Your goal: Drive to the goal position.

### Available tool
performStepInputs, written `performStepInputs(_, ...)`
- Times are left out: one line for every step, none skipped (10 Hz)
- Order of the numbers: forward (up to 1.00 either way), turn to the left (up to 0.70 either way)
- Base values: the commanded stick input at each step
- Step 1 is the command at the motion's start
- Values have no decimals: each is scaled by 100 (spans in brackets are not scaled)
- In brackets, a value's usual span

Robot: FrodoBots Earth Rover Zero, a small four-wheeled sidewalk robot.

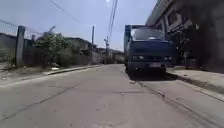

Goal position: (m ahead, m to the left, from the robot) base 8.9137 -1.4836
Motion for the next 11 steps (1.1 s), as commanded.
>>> performStepInputs(100, 0)
performStepInputs(100, 0)
performStepInputs(100, 0)
performStepInputs(100, 0)
performStepInputs(100, 0)
performStepInputs(100, 0)
performStepInputs(100, 0)
performStepInputs(100, 0)
performStepInputs(100, 0)
performStepInputs(100, 0)
performStepInputs(100, 0)
